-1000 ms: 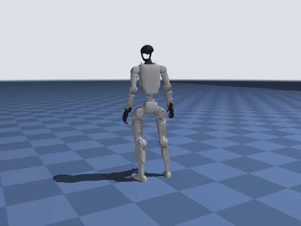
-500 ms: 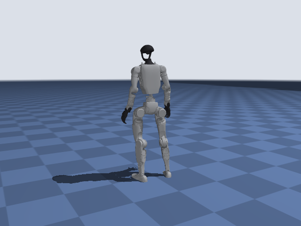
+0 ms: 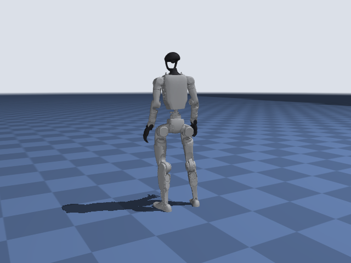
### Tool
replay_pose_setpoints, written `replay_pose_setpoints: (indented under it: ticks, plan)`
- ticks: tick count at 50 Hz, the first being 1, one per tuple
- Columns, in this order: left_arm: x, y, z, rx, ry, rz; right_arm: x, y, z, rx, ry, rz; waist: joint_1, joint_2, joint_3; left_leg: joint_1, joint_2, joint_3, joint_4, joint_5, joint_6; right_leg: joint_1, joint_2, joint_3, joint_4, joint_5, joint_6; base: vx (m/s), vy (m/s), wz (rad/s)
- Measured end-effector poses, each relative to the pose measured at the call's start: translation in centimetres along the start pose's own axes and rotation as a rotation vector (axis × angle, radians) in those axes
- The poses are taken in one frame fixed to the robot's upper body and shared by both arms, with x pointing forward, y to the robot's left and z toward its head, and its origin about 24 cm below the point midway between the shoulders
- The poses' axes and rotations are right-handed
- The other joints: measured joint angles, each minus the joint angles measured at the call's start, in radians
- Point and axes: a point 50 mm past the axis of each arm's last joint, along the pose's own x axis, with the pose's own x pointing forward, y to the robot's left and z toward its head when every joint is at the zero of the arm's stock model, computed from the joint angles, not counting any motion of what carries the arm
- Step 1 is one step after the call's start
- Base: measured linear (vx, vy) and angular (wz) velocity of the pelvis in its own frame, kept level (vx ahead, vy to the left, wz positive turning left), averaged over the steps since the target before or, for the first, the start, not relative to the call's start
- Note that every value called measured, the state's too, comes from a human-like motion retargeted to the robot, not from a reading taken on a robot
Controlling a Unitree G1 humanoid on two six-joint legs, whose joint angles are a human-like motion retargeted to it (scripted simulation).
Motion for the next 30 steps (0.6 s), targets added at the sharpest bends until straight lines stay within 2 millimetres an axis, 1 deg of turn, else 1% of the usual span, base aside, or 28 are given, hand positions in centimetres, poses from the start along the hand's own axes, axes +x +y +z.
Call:
replay_pose_setpoints:
  ticks: [3, 15, 24, 30]
  plan:
    - [-0.3, -0.2, -0.6, 0.02, 0.006, -0.013, -0.1, 0.1, -0.1, 0.01, -0.016, 0.001, -0.014, 0.0, -0.008, -0.034, 0.013, 0.004, 0.074, -0.033, -0.006, 0.003, -0.003, -0.008, -0.001, -0.002, 0.003, 0.0, 0.0, 0.0]
    - [-0.5, 0.1, -1.6, 0.052, 0.046, -0.013, -0.1, 0.1, 0.7, 0.004, -0.062, 0.006, -0.009, 0.003, -0.015, -0.038, 0.024, 0.017, 0.083, -0.039, -0.004, -0.015, 0.005, -0.001, 0.021, -0.006, 0.003, 0.0, 0.0, 0.0]
    - [-0.4, 0.4, -1.6, 0.039, 0.049, 0.001, -0.1, 0.0, 0.7, 0.008, -0.055, -0.001, -0.008, 0.0, -0.013, -0.037, 0.019, 0.016, 0.083, -0.039, -0.003, -0.004, 0.003, 0.003, 0.001, -0.001, 0.003, 0.0, 0.0, 0.0]
    - [-0.6, 0.6, -2.0, 0.037, 0.059, 0.002, -0.1, 0.0, 0.6, 0.006, -0.054, 0.002, -0.005, 0.001, -0.011, -0.036, 0.02, 0.02, 0.083, -0.04, -0.004, -0.006, 0.004, 0.007, 0.002, -0.001, 0.003, 0.0, 0.0, 0.0]
